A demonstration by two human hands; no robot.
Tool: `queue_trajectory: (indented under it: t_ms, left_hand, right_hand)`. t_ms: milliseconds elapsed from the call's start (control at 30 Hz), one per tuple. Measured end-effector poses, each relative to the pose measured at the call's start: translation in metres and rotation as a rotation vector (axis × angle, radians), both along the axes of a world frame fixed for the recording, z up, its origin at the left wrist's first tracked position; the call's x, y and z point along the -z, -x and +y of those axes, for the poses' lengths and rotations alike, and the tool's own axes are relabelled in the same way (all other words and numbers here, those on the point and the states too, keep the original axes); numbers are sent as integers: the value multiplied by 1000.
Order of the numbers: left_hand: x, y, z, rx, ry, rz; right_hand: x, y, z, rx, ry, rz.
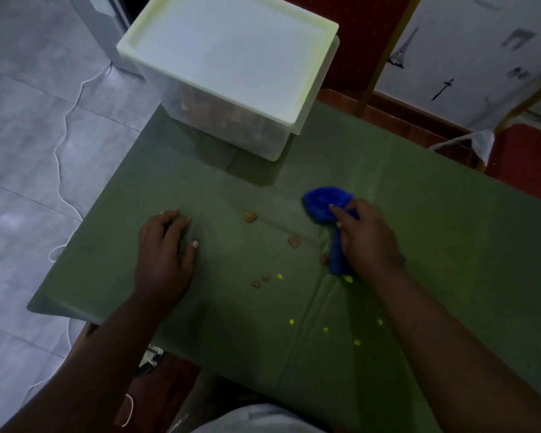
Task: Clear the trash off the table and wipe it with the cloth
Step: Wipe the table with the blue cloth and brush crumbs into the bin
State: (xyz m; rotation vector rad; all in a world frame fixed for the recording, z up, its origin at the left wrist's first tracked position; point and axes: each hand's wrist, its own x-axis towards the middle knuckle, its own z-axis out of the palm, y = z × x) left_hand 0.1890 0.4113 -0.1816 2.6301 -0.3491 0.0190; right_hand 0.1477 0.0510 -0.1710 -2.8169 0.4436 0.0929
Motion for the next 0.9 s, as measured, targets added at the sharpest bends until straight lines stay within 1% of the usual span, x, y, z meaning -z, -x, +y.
queue_trajectory:
  t_ms: [167, 233, 300, 367, 433, 500, 567, 600, 667, 767, 900]
  left_hand:
    - [-3, -1, 6, -7, 16, -2]
    - [-2, 0, 11, -14, 13, -12]
    - [-1, -1, 18, -15, -5, -15]
    - [0, -1, 24, -9, -38, -10]
    - [1, -2, 30, -1, -74, -12]
    - [4, -1, 37, 3, -109, -17]
    - [6, 0, 39, 2, -115, -21]
    - [8, 1, 39, 2, -113, -21]
    - [10, 3, 38, 0, -117, -18]
    - [12, 5, 34, 2, -125, -9]
    - [14, 14, 39, -16, -147, 0]
  right_hand:
    - [-13, -13, 84, -288, 10, -47]
    - [-13, -18, 105, -321, -118, -50]
    - [-15, -23, 119, -423, -208, -74]
    - [-18, -31, 112, -423, -268, -168]
    - [-22, -43, 96, -357, -271, -232]
    - [-22, -57, 77, -280, -178, -173]
    - [-18, -69, 66, -202, -71, -44]
    - [-16, -72, 69, -200, -39, 13]
    - [-14, -72, 89, -254, -23, 65]
    - [-18, -65, 122, -339, -41, 74]
    - [-20, -55, 167, -531, -155, 126]
